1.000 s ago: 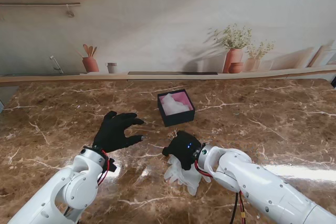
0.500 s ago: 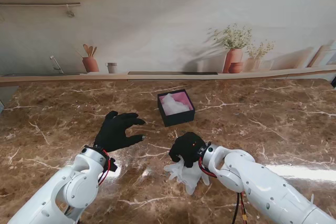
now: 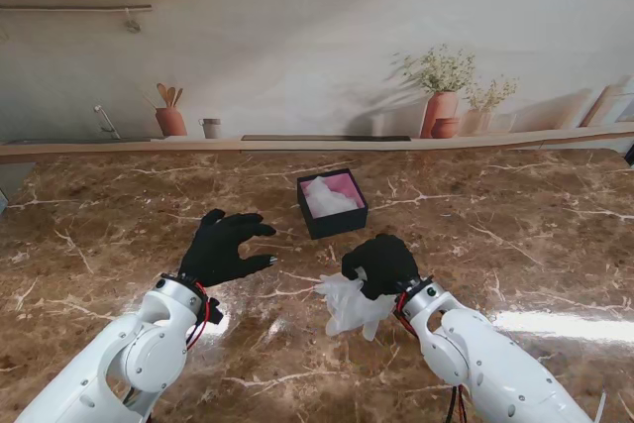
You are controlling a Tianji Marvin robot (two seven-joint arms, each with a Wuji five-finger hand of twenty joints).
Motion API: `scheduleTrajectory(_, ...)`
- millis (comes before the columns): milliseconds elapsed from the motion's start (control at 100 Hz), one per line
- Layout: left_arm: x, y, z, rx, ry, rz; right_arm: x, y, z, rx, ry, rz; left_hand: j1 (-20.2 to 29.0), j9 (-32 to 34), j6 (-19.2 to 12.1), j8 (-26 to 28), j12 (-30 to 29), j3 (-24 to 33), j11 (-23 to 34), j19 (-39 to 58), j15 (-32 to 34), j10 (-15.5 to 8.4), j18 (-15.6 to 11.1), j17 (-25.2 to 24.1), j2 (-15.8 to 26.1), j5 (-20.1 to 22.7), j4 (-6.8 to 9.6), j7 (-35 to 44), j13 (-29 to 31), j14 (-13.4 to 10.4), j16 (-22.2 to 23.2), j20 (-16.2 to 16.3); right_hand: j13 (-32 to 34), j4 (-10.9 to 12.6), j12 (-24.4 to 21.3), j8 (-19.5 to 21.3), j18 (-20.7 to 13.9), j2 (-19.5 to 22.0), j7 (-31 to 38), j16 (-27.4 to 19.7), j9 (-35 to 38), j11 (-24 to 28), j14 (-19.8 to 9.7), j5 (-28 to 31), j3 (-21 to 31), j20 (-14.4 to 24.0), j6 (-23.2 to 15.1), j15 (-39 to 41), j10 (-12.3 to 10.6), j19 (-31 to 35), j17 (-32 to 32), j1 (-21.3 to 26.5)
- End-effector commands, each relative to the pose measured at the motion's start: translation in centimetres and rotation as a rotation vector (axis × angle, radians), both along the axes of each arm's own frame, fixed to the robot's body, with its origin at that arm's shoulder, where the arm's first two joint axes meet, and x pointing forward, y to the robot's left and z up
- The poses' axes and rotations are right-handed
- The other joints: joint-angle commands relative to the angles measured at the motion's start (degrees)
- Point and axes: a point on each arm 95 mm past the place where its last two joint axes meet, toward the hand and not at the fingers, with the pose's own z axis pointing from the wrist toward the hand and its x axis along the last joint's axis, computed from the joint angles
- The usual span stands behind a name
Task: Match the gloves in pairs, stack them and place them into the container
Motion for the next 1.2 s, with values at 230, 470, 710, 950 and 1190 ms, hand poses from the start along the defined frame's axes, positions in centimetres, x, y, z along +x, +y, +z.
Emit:
scheduleTrajectory(230, -0.2, -0.4, -0.4, -0.006, 0.003, -0.011, -4.0, -1.0, -1.6, -0.127, -0.050, -0.018, 0.83, -0.22, -1.62, 0.70, -0.80, -1.41, -1.12, -2.37, -1.72, -1.54, 0.20, -0.90, 2.29, 0.65, 1.19, 0.29, -2.33, -2.41, -0.63, 0.93, -15.44, 2.27, -12.84, 4.35, -1.11, 2.57, 3.37, -9.66, -15.73, -6.79, -1.87, 1.21, 6.03, -0.59, -1.80, -14.77, 0.15, -11.57, -11.98, -1.88)
scheduleTrajectory(470, -0.2, -0.1, -0.4, -0.003, -0.005, -0.009, -5.9, -1.3, -2.0, -0.151, -0.022, -0.049, 1.03, -0.19, -1.75, 0.66, -0.83, -1.18, -1.15, -2.35, -1.73, -1.78, 0.18, -0.91, 2.35, 0.48, 1.17, 0.19, -2.31, -2.57, -0.65, 1.01, -22.97, -0.40, -24.83, 3.40, -1.53, 2.95, -3.69, -17.62, -24.60, -15.22, -0.38, -4.24, 1.24, -2.40, -2.98, -25.38, 2.38, -20.04, -17.67, -9.27)
scheduleTrajectory(710, -0.3, 0.0, -0.4, -0.002, -0.006, -0.007, -7.4, -2.1, -1.7, -0.158, 0.153, -0.036, 1.10, -0.36, -1.46, 0.55, -0.91, -1.06, -1.24, -2.34, -1.82, -1.79, 0.09, -0.86, 2.37, 0.09, 1.14, -0.08, -2.36, -2.61, -0.72, 1.01, -29.50, 5.29, -30.06, -11.51, -1.21, 18.76, -6.89, -22.15, -30.49, -21.34, 1.07, -10.35, -12.69, -2.50, 0.94, -31.93, 2.97, -26.44, -21.04, -20.91)
scheduleTrajectory(950, -0.2, -0.1, -0.4, -0.004, -0.004, -0.020, -7.9, -2.5, -1.9, -0.239, 0.326, -0.001, 1.00, -0.45, -1.42, 0.46, -1.04, -1.25, -1.26, -2.47, -1.85, -1.98, 0.07, -0.92, 2.45, 0.00, 1.14, -0.25, -2.37, -2.54, -0.77, 0.95, -36.83, 4.88, -39.77, -11.89, 1.31, 4.05, -11.53, -29.52, -41.00, -28.56, 6.17, -12.06, -2.95, -4.71, 2.56, -36.49, 7.25, -31.48, -20.81, -16.86)
scheduleTrajectory(1190, -0.1, -0.1, -0.4, -0.002, -0.004, -0.025, -7.2, -2.0, -3.0, -0.272, 0.321, -0.053, 0.90, -0.46, -1.28, 0.45, -1.11, -1.50, -1.29, -2.58, -1.88, -1.83, 0.14, -0.98, 2.49, 0.00, 1.17, -0.28, -2.53, -2.33, -0.78, 1.00, -20.11, 0.69, -38.71, -9.69, -2.39, 1.17, -5.19, -25.66, -35.51, -19.92, 4.79, -11.43, -1.05, -7.55, 1.60, -27.62, 10.32, -20.99, -6.87, -0.33)
